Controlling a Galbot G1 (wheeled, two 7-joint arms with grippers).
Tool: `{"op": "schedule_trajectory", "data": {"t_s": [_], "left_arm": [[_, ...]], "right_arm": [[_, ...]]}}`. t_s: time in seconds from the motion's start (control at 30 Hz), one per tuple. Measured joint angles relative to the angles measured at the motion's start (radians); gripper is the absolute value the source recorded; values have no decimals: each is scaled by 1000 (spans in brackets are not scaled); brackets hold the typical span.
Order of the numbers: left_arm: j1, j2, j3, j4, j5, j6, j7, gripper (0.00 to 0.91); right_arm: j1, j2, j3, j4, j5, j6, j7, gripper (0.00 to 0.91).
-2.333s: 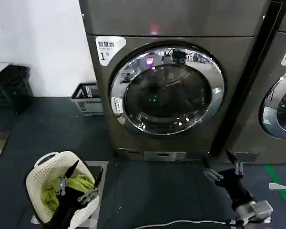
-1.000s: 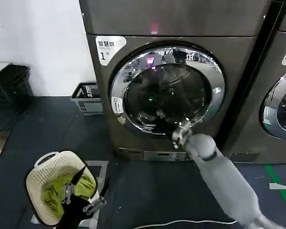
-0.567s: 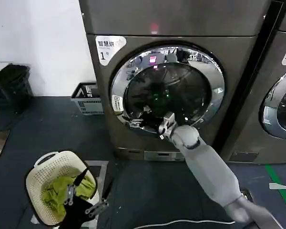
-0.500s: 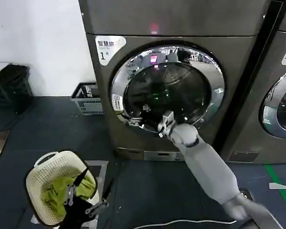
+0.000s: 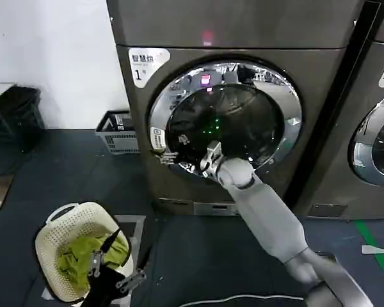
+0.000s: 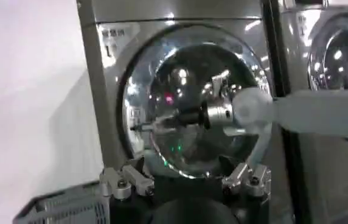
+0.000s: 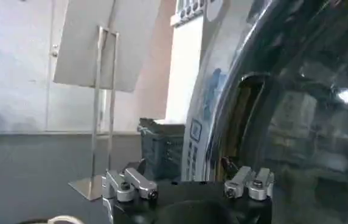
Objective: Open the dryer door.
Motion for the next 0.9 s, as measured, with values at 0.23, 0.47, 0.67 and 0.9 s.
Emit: {"op": "schedule_trajectory", "data": {"t_s": [0.23, 0.47, 0.67, 0.9], "left_arm": [[-45, 35, -27, 30, -37, 86, -24, 907], [-138, 89, -74, 73, -204, 108, -84, 907], [-245, 197, -126, 158, -348, 69, -67, 907], [-376, 375, -104, 335, -523, 34, -66, 907]], "right_arm": [[-41, -42, 11, 45, 28, -35, -127, 907], [-99, -114, 56, 109, 67, -95, -336, 907], [-163, -192, 106, 199, 78, -91, -541, 907], [-270, -279, 168, 296, 63, -45, -731, 907]]}}
